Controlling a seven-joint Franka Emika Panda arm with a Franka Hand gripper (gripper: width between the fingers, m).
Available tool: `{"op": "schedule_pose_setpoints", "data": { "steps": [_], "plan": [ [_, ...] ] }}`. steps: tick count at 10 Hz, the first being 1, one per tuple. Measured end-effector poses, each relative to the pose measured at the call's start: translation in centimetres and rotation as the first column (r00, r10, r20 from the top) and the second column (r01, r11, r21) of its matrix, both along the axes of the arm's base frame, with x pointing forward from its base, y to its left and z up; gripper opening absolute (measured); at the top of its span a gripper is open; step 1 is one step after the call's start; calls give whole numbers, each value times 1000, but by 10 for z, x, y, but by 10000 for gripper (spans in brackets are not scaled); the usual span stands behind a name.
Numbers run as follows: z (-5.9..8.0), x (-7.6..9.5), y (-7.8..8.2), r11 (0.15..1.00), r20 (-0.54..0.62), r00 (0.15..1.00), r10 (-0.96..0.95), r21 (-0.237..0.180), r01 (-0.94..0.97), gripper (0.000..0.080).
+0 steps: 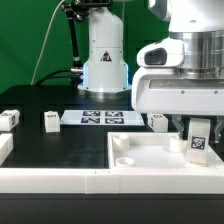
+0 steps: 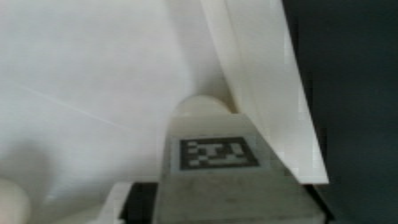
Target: Assemble one leg
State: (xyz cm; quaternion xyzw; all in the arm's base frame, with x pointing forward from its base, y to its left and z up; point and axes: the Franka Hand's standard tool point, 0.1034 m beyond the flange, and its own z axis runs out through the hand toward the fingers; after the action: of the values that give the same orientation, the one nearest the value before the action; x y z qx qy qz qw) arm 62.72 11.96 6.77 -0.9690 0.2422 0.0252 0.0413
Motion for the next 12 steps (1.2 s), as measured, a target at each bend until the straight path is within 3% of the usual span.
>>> {"op": "schedule_pose_setpoints", "data": {
  "steps": [4,8,12],
  "plan": [
    [0,1,-1,899,-41,898,-437,-5,437,291],
    [-1,1,1,601,-80,597,-798,-38,799,291],
    [-1,1,3,346,-109,338,-935,-64,936,291]
  ]
}}
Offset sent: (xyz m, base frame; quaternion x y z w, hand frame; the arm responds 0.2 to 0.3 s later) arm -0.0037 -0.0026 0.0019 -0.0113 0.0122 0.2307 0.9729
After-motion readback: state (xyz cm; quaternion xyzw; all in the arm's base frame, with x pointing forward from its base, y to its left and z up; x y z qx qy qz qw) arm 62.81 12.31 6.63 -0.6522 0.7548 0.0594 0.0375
